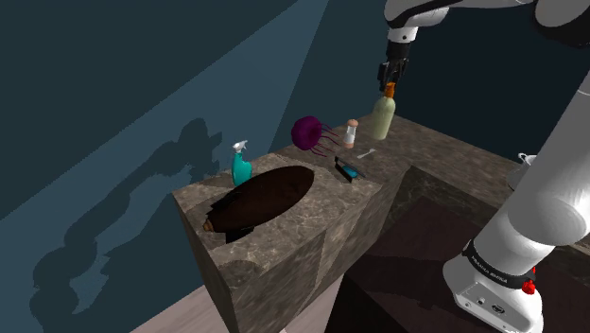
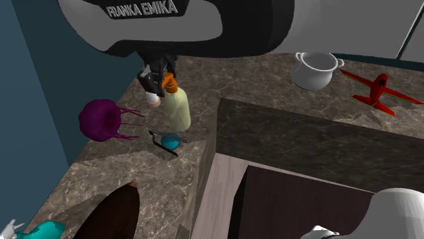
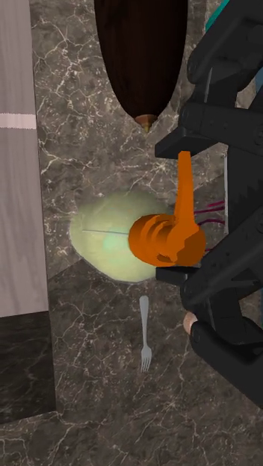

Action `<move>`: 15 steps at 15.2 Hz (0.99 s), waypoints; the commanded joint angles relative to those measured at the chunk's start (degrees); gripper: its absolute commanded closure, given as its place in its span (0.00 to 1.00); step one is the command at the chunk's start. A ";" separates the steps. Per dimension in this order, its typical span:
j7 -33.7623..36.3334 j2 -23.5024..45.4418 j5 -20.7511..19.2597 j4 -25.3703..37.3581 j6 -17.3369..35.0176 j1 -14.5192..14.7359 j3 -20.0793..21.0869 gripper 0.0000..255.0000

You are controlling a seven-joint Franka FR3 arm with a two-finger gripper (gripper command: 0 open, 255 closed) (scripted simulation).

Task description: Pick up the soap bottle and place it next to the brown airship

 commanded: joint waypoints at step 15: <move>23.74 -12.67 -4.44 -14.40 0.85 11.11 11.22 1.00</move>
